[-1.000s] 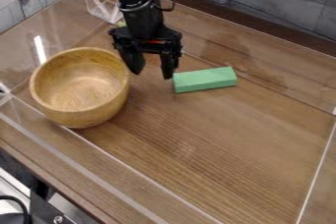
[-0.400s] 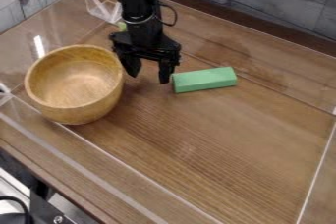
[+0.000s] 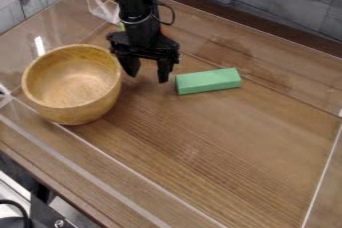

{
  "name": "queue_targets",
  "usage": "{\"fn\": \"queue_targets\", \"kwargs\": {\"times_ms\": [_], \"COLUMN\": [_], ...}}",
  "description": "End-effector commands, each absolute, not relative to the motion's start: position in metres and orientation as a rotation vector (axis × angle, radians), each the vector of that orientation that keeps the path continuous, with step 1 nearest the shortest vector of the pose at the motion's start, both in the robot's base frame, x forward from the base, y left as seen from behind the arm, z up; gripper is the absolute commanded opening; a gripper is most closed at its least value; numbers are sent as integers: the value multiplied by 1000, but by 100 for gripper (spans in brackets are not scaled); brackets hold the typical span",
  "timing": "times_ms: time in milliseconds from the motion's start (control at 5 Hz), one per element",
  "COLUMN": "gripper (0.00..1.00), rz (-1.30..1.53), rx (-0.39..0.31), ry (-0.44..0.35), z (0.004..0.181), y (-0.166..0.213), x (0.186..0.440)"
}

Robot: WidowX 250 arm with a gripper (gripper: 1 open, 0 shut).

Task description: Move the red fruit to the right

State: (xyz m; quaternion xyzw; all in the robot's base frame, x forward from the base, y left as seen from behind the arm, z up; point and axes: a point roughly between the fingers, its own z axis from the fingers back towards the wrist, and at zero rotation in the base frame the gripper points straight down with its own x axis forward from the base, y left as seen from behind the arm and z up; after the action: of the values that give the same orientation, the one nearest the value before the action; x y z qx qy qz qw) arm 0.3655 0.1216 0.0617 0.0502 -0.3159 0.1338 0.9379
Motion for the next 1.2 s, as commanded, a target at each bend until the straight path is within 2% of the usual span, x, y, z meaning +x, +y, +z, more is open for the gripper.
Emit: {"fn": "queue_targets", "kwargs": {"times_ms": [0, 200, 800, 1000], "gripper": [0, 0, 0, 0], "rz": [280, 275, 223, 200], "rx": [122, 120, 100, 94], "ry": [-674, -671, -662, -658], "z": [69, 65, 92, 93], "y": [136, 139, 160, 159], "x": [364, 362, 373, 373]}}
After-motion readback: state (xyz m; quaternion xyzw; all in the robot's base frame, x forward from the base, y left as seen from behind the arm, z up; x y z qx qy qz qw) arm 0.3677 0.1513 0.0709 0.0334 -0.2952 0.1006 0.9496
